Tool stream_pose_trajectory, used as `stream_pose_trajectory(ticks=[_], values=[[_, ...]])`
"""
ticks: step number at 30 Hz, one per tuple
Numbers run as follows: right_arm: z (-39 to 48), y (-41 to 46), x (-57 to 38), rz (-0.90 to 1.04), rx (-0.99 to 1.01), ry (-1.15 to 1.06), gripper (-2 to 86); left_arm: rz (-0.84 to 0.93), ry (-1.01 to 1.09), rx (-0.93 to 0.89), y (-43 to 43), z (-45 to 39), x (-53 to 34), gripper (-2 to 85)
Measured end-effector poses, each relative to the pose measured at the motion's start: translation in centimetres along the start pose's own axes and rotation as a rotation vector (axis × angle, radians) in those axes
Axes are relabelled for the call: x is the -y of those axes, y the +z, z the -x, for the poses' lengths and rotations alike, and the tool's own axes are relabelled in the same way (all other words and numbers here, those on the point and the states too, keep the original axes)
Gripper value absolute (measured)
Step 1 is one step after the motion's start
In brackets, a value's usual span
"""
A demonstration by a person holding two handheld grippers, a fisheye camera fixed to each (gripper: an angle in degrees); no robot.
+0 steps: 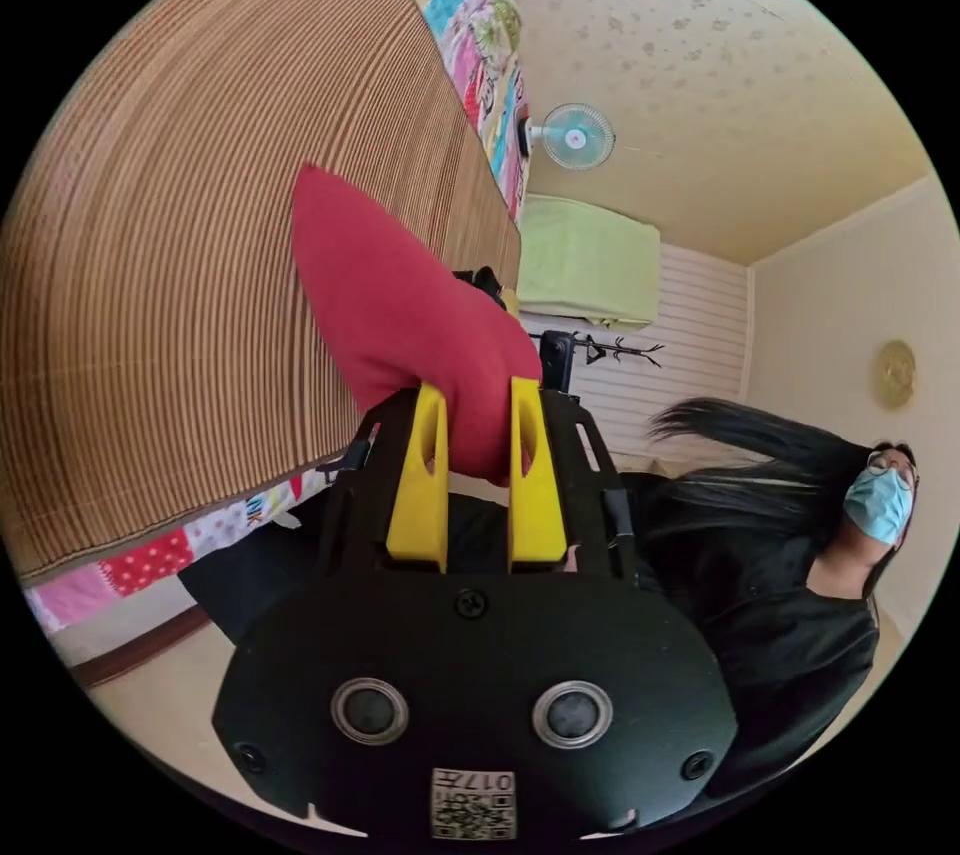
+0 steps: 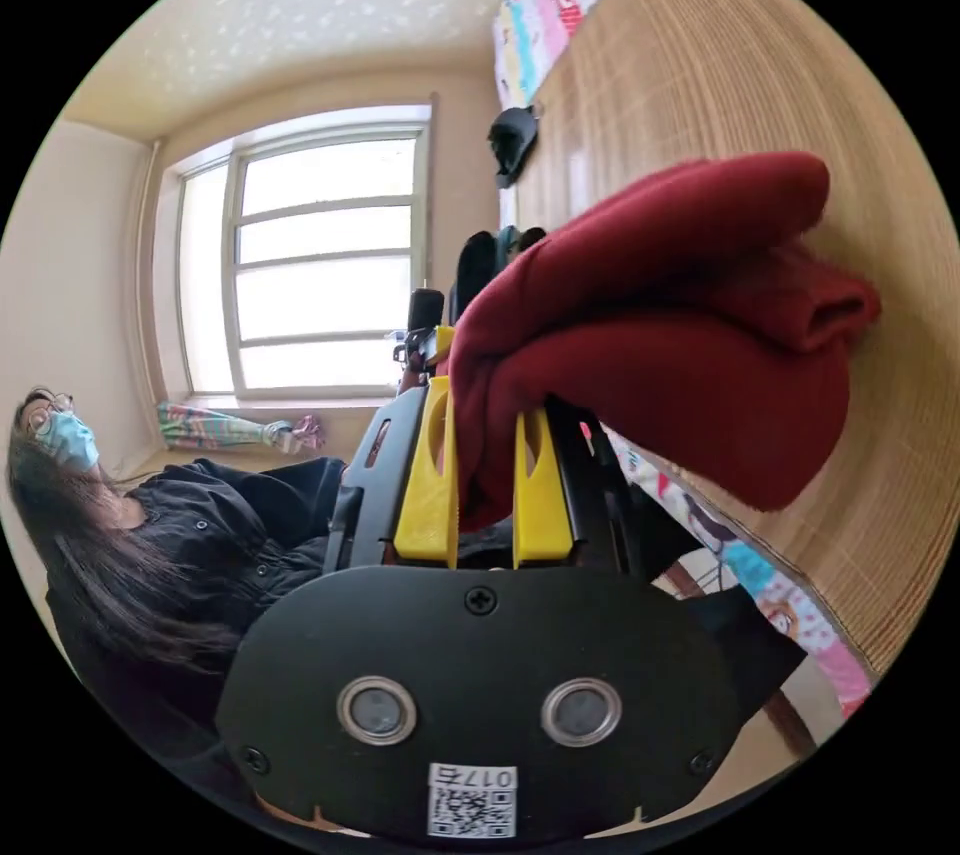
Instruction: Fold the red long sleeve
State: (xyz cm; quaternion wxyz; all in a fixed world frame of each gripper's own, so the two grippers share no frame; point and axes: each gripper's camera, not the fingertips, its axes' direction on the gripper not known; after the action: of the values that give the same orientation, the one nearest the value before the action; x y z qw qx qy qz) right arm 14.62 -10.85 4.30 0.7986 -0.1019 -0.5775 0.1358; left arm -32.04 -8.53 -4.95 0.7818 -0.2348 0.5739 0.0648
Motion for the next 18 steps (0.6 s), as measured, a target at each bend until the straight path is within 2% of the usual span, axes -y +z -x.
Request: stream_pose_trajectory(ticks=[7,12,15,18], values=[[14.0,16.0,9.3,0.154,0.082,-0.323,7.2,-0.314,0.176,0.174,-23.6,-6.8,-11.0,9.5],[19.9,26.7,12.4,0.211,-0.002,-0.48,7.9,-0.472,0.116,0.343,-33.3,-5.9,-19.3,10.1],[17.7,31.8,13.7,0.269,-0.086,-0.388,9.0,-0.502,-0.057,0.397,-35.5,-0.3,-22.3,11.8],[12.6,34.1,13.6,0.363,-0.2,-0.149,9.3,-0.54,-0.326,0.413,-34.8,6.3,-26.4,12.5]])
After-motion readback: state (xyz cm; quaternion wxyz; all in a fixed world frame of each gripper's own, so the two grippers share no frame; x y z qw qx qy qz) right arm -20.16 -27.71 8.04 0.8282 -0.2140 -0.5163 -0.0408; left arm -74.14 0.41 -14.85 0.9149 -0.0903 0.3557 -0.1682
